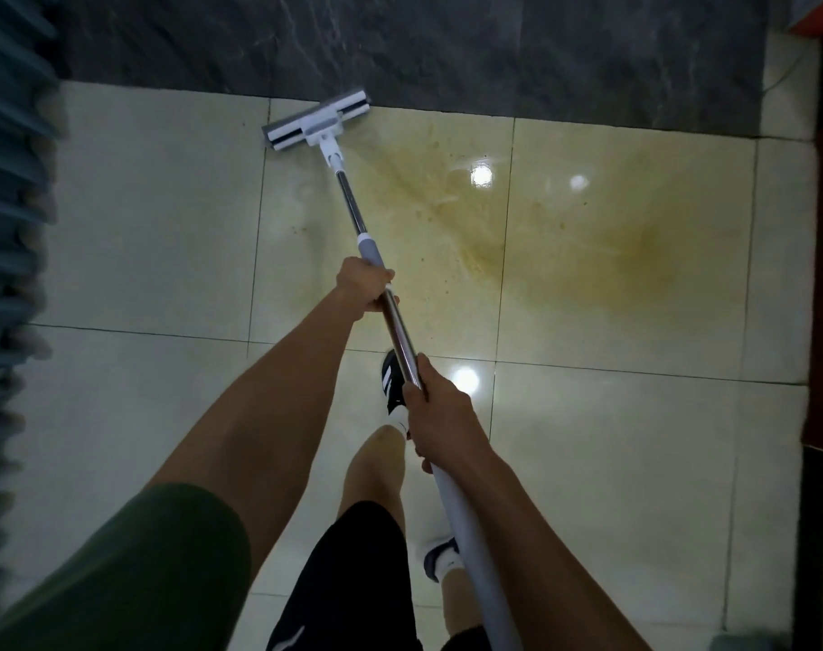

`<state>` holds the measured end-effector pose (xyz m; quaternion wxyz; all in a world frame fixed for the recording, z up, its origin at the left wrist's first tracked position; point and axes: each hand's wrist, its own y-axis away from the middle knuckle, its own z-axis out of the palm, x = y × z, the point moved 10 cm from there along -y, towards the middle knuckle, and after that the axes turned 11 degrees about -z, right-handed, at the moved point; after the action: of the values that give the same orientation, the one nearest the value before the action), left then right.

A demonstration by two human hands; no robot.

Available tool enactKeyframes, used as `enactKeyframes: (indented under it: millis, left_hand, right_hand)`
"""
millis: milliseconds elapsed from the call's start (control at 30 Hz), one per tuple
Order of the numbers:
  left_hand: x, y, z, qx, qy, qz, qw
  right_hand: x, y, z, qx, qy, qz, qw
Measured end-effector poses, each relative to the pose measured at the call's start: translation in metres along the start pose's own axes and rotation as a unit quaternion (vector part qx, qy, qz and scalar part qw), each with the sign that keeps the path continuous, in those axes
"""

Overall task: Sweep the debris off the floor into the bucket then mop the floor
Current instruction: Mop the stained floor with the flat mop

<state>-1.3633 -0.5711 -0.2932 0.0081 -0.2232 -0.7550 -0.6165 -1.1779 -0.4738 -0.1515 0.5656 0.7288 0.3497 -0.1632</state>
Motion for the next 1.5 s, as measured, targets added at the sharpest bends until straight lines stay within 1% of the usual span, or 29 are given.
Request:
enactKeyframes:
  millis: [100,267,400,533,667,800,867,967,1100,1233,1500]
  left_hand:
    - [-0.047,0.024,0.025,-0.003,-0.011,-0.004,1.0]
    - [-0.132,0.074,0.064,-0.01,-0.018,-0.013,1.0]
    - [-0.2,0.112,0.094,-0.025,-0.027,-0.024,0.999]
    - [-0.243,0.134,0.11,-0.028,-0.02,-0.033,0.999]
    - [-0.257,0.141,0.11,-0.038,0.021,-0.035,0.998]
    - [-0.241,0.137,0.102,-0.027,0.057,-0.019,0.998]
    - [-0.229,0.135,0.1,-0.024,0.055,-0.012,0.998]
    - [-0.203,0.131,0.099,-0.031,0.045,-0.013,0.998]
    - [-0.153,0.119,0.09,-0.031,0.029,-0.005,0.999]
    - [-0.082,0.093,0.071,-0.023,0.011,0.002,1.0]
    - [0.1,0.011,0.044,-0.004,0.016,0.036,0.999]
  right_hand:
    - [0.038,0.04,0.0,0.002,0.012,-0.007,1.0]
    - [0.113,0.117,0.003,-0.008,-0.021,0.014,1.0]
    - [0.157,0.18,0.003,-0.001,0.001,-0.002,1.0]
    - [0.183,0.223,0.005,0.0,0.013,-0.001,1.0]
    - [0.178,0.234,0.005,0.012,0.014,-0.018,1.0]
    - [0.161,0.227,-0.004,0.021,0.054,-0.045,0.997]
    - [0.153,0.223,-0.012,0.017,0.075,-0.055,0.996]
    - [0.135,0.21,-0.027,0.018,0.078,-0.061,0.995]
    - [0.102,0.174,-0.041,0.025,0.076,-0.073,0.994]
    - [0.056,0.118,-0.051,0.033,0.07,-0.081,0.994]
    - [-0.048,-0.04,-0.093,0.07,0.072,-0.102,0.99]
